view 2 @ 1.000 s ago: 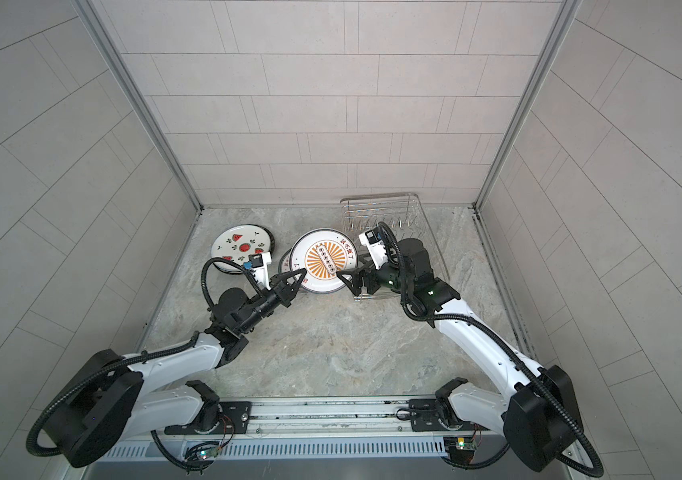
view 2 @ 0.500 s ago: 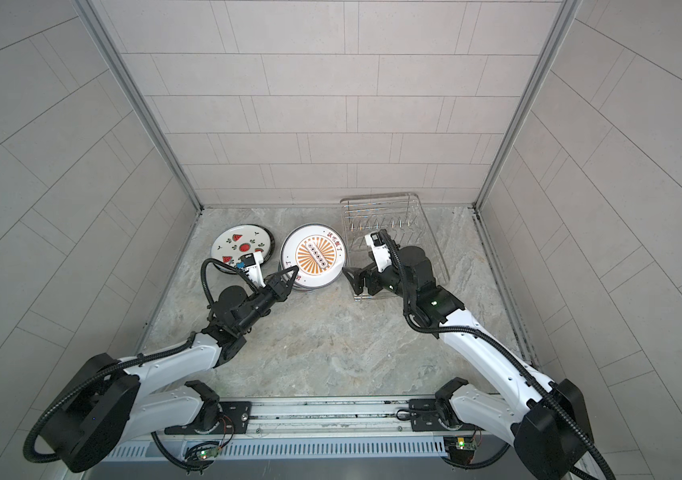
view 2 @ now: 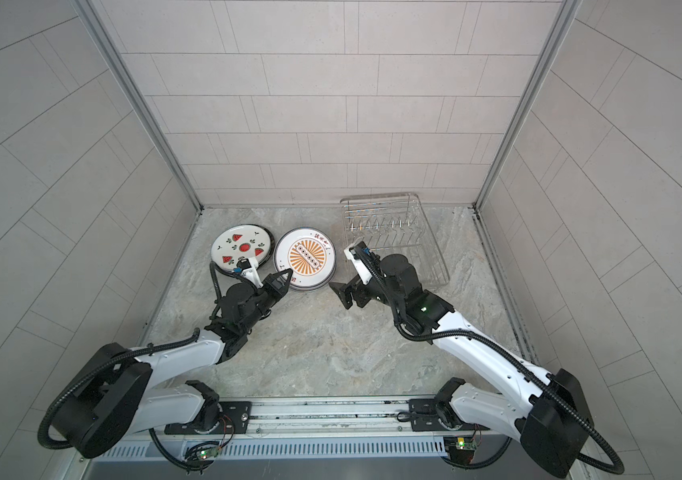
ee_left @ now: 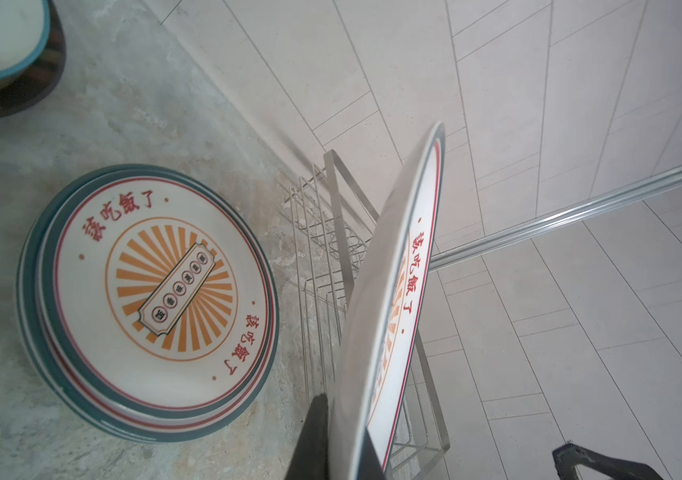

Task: Unload the plates from the dish rack
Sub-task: 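Lower the sunburst plate onto the plate stack with the left gripper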

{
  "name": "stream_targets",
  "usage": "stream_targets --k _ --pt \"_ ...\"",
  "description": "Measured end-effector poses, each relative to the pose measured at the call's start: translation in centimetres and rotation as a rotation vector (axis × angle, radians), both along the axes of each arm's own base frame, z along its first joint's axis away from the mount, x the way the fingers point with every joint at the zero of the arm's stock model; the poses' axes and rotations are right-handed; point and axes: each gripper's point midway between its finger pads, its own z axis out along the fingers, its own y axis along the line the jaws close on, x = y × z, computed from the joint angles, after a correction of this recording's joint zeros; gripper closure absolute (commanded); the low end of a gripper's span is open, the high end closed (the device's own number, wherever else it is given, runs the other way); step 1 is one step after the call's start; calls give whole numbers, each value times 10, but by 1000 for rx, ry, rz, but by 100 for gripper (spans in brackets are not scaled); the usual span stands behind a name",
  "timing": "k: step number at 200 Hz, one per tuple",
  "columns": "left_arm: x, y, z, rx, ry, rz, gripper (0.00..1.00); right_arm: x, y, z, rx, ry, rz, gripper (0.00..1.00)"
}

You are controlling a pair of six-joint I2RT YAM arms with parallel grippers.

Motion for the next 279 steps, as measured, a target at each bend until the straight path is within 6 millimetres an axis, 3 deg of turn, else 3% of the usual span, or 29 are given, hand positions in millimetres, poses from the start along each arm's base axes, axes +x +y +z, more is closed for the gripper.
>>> stream_targets --k 77,125,185,222,258,279 --pt "7 19 -31 19 187 137 100 2 3 -15 -70 1 4 0" --pt "20 25 -32 34 230 181 100 7 15 -22 -125 12 29 0" --pt "33 21 -66 52 350 185 100 13 29 -39 -215 37 47 0" --pt "37 21 -91 42 416 186 100 26 32 -57 -281 62 17 0" --pt "46 17 -96 17 440 180 100 43 38 -73 -341 94 -10 0" --pt "49 18 -98 0 455 174 87 44 37 -80 -366 103 -18 0"
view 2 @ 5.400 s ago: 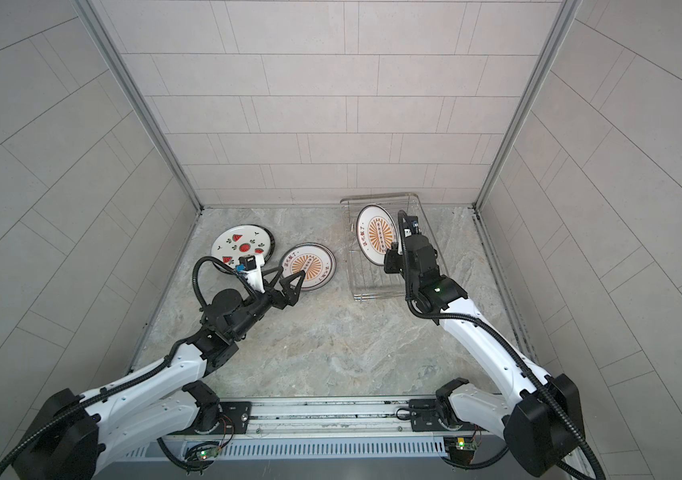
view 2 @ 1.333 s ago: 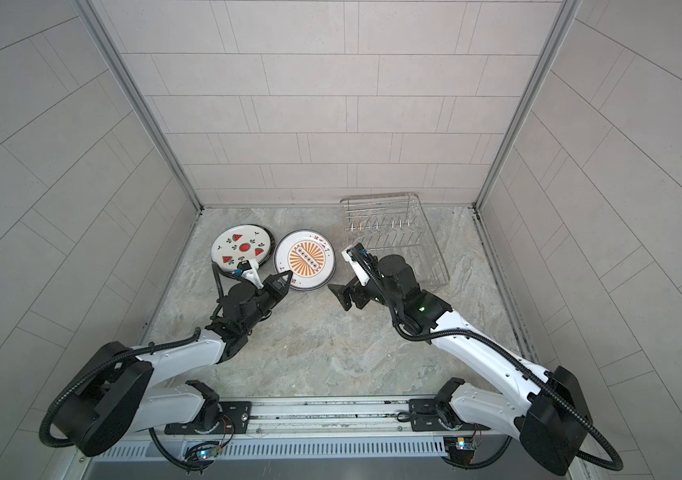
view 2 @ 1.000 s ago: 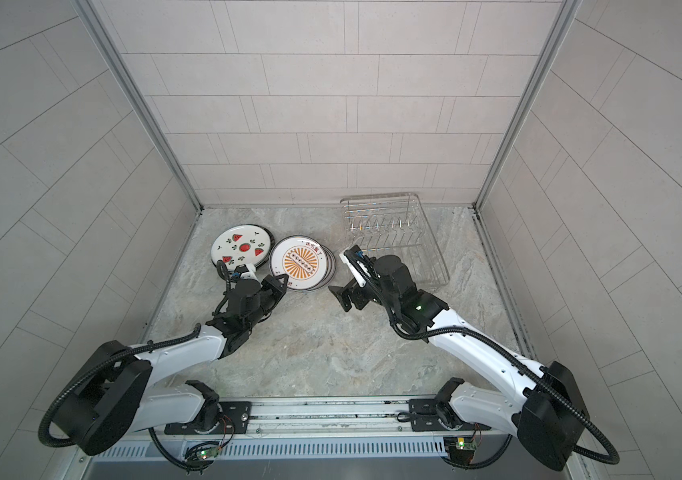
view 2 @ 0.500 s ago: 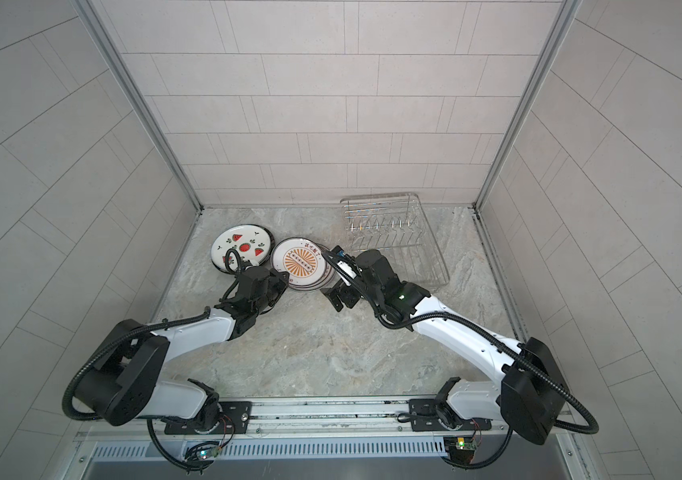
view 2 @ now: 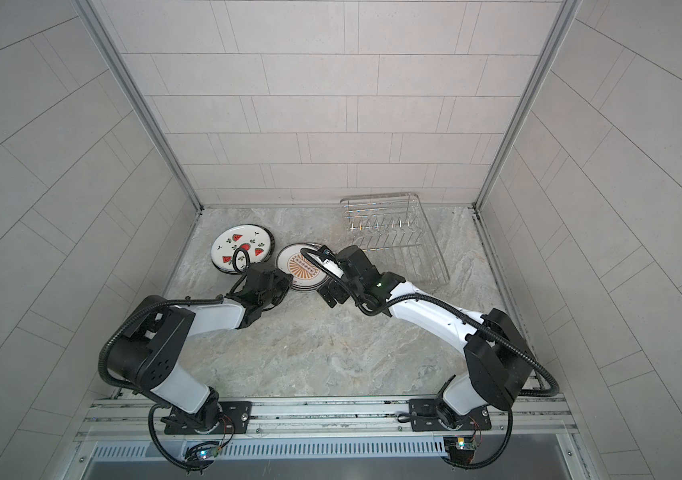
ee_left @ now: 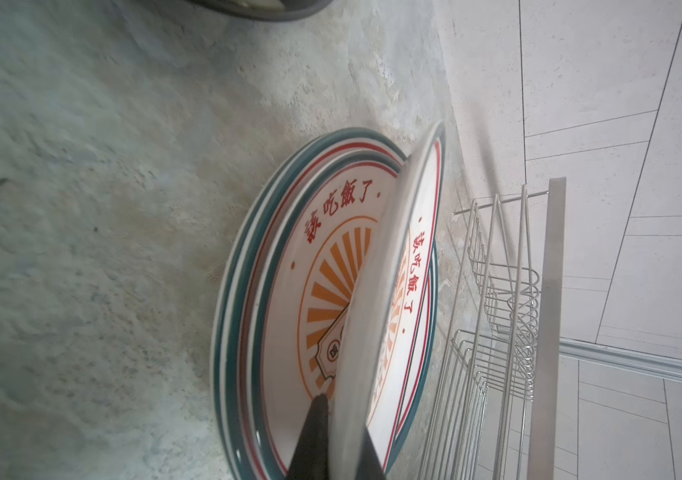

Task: Unload the plates from the dish rack
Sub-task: 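Lower the sunburst plate onto the plate stack with the left gripper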

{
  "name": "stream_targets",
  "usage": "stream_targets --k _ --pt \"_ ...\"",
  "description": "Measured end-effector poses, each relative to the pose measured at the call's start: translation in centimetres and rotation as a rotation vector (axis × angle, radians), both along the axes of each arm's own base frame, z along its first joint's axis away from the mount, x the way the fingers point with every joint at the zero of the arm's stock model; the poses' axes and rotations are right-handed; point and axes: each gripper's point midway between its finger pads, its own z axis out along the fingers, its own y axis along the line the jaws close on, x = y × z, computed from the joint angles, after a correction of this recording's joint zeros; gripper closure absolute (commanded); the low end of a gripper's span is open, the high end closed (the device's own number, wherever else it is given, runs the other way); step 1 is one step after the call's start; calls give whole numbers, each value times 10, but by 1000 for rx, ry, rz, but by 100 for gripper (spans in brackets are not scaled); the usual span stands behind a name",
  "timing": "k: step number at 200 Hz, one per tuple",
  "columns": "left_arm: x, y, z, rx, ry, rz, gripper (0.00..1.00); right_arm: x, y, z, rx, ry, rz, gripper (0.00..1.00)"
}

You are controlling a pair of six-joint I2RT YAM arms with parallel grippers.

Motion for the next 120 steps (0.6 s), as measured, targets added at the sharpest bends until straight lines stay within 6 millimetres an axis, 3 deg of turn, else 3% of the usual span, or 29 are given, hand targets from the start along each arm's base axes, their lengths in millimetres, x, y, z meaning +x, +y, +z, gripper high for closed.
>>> stream_targets --k 25,120 --pt "0 -3 -7 -25 28 -21 70 2 -2 0 -12 -5 -12 0" --pt "3 -1 -8 25 32 -42 65 6 -6 2 -31 -21 -40 0"
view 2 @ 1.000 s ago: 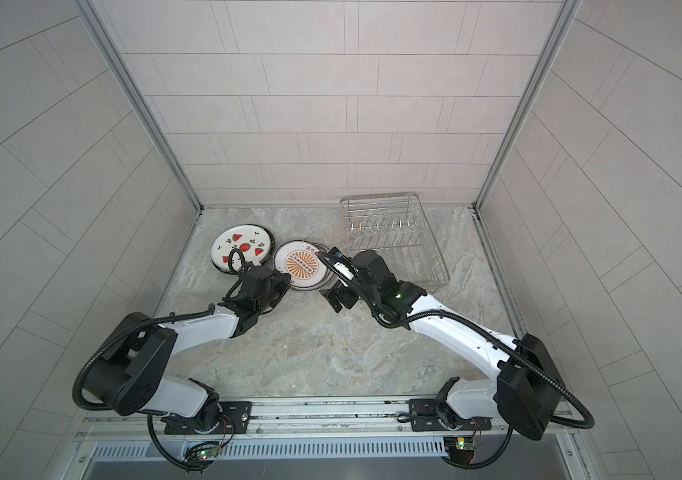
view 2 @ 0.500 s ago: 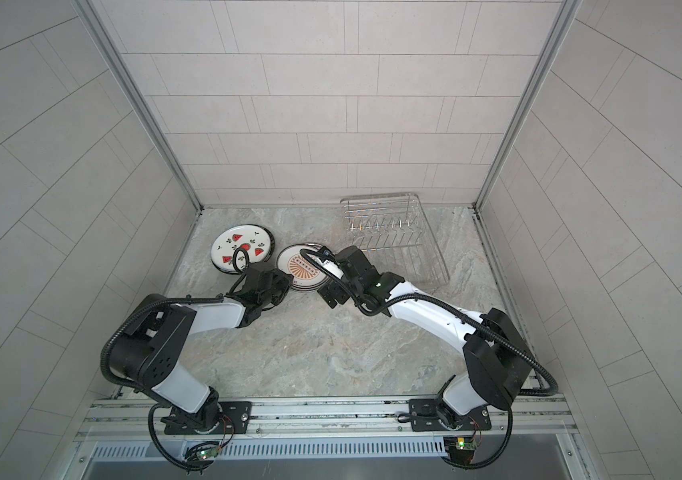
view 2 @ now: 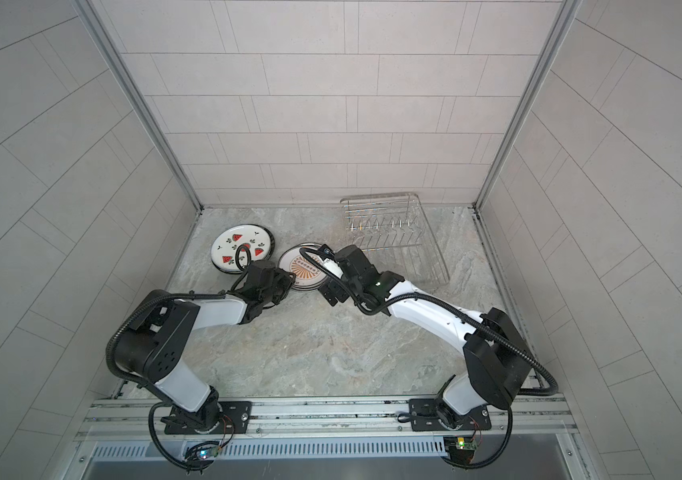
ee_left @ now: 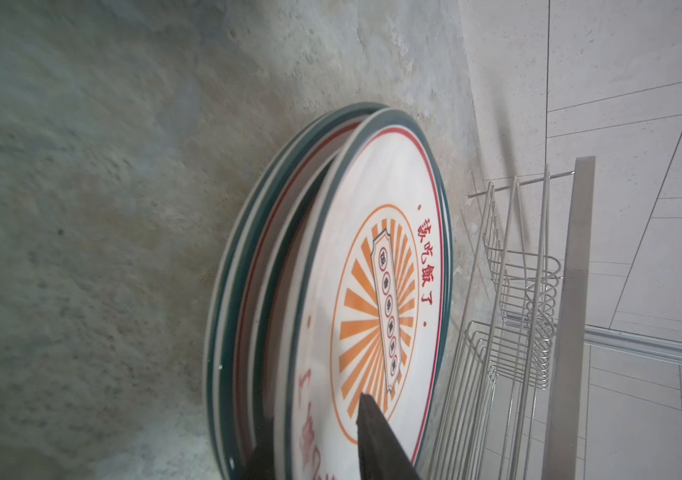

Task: Unload the plates from the dish rack
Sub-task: 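Lower the sunburst plate onto the plate stack with the left gripper, then open the left gripper and withdraw both grippers from the stack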

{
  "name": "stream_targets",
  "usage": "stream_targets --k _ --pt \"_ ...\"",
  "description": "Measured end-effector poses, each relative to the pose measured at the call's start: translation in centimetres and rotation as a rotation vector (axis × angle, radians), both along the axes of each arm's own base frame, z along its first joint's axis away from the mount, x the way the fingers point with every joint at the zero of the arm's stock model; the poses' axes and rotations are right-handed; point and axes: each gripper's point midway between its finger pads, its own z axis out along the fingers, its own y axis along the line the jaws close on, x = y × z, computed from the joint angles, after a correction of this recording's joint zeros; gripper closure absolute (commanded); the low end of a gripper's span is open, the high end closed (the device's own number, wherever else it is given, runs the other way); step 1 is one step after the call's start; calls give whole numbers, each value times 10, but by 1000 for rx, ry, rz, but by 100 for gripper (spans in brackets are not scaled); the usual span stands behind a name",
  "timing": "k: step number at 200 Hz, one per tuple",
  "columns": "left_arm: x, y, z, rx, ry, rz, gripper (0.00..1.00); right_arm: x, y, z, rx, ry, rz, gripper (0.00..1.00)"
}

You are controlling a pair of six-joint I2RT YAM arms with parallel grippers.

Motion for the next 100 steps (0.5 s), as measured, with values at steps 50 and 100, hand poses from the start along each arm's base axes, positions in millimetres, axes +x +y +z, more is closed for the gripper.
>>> stream_targets --k 50,100 --pt "-2 7 7 63 -21 19 57 2 -2 -3 -14 -2 -14 0" --pt "-3 7 8 97 -30 17 51 4 -3 -12 -35 10 -24 0"
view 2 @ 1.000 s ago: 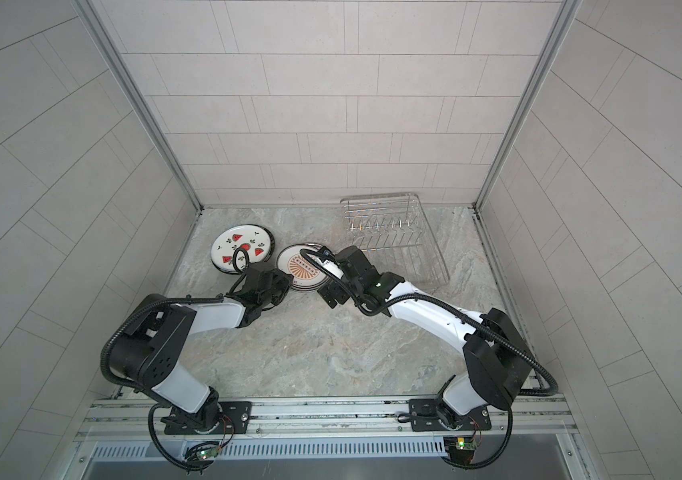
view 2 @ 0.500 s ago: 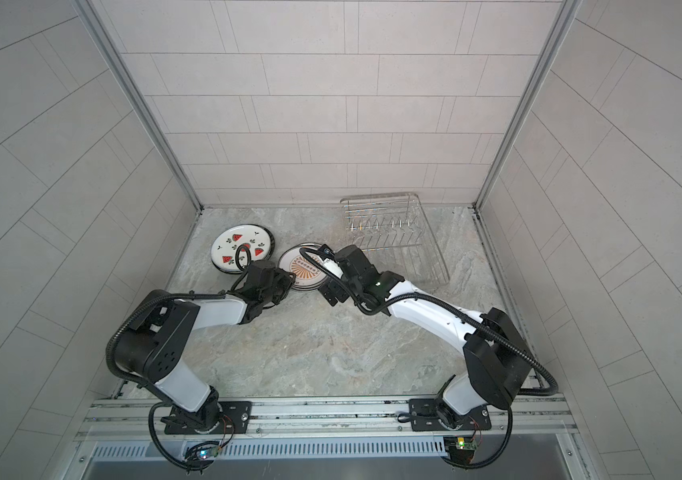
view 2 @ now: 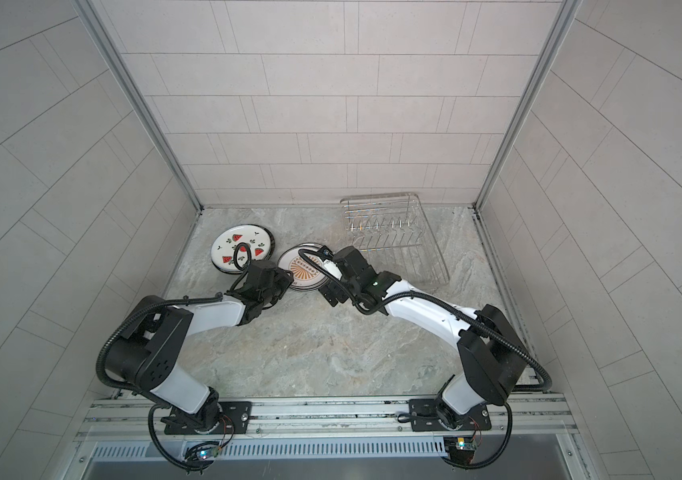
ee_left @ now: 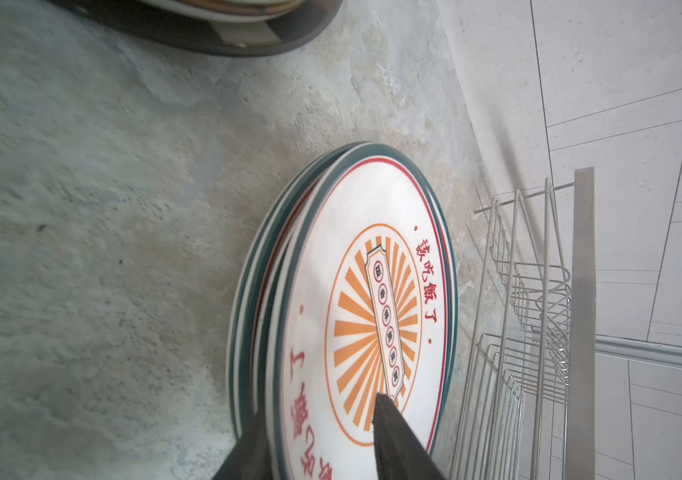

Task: Unload the plates from the dish rack
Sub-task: 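Open the left gripper and withdraw both grippers from the stack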

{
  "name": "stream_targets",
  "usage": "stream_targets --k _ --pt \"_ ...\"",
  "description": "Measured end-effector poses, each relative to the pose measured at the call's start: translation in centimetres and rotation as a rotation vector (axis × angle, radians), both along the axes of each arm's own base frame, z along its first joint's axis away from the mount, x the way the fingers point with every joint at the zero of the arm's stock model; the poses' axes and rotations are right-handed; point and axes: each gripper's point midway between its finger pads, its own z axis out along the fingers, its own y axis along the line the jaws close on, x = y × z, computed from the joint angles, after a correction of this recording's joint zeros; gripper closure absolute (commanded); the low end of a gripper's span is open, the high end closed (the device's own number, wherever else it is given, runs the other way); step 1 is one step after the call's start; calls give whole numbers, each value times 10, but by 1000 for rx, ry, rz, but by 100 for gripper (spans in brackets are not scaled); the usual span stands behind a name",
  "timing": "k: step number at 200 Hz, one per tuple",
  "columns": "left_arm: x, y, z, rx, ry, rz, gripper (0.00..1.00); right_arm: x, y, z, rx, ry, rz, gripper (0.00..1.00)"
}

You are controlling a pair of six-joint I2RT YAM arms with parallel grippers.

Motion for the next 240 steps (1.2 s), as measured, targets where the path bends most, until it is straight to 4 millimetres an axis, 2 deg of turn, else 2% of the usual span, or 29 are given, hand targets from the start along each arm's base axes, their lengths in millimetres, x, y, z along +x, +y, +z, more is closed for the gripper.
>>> stream_targets --k 26,50,116,147,171,200,221,240 --pt "-5 3 4 49 -3 9 51 1 -2 0 -8 -5 -11 0" --pt "-9 8 4 84 3 23 60 2 -3 0 -12 -8 -16 0" --pt "-11 8 1 105 12 10 61 3 -5 2 -15 -17 -26 0" --pt "-16 12 2 122 4 12 46 3 -7 9 2 -38 -35 0" --pt "-21 18 21 143 -51 6 30 4 -15 26 45 -92 -82 0" --pt "-23 25 63 157 -175 19 16 11 -42 56 128 -178 -205 0" --pt "-26 38 90 219 -266 37 12 23 -79 80 197 -240 -342 0" --pt "-29 50 116 301 -365 50 9 40 -124 100 240 -290 -501 0"
